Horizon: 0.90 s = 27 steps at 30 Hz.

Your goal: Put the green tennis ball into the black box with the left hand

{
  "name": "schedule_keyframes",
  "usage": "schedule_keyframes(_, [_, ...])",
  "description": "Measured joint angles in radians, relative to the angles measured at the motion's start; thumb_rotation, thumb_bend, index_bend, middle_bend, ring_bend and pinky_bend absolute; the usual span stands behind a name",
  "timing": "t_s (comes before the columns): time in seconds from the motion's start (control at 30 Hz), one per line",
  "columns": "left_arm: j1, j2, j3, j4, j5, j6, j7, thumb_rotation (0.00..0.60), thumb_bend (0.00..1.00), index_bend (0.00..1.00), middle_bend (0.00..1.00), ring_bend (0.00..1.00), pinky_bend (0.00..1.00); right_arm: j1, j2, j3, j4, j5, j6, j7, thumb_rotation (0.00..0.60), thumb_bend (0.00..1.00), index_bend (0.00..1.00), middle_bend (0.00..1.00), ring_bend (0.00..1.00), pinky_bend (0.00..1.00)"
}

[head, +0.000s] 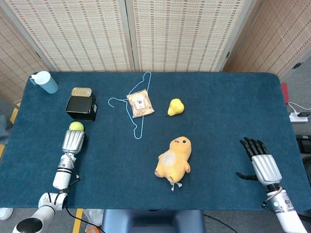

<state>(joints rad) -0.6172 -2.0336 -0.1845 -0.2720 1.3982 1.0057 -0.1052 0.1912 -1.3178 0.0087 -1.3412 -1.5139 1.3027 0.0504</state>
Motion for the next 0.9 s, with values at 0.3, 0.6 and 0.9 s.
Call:
schedule_keyframes(0.3, [-0.029, -0.009, 0.023, 0.058, 0.013, -0.035, -0.087, 0.258, 0.72, 0.39, 0.20, 0.11, 0.13, 0.000, -0.003, 0.001, -0.004, 0.005, -0.001, -0.012, 0.600, 0.00, 0.00, 0.00, 0.00, 0.00])
schedule_keyframes(0.6, [-0.047, 0.012, 0.048, 0.041, 0.042, 0.050, -0.207, 0.079, 0.69, 0.07, 0.00, 0.00, 0.00, 0.002, -0.001, -0.001, -0.008, 0.010, -0.011, -0.015, 0.600, 0.00, 0.00, 0.00, 0.00, 0.00])
schedule_keyframes(0.9, [-0.057, 0.014, 0.057, 0.050, 0.047, 0.046, -0.228, 0.081, 0.69, 0.05, 0.00, 0.00, 0.00, 0.005, 0.002, -0.002, -0.010, 0.008, -0.014, -0.011, 0.600, 0.00, 0.00, 0.00, 0.00, 0.00])
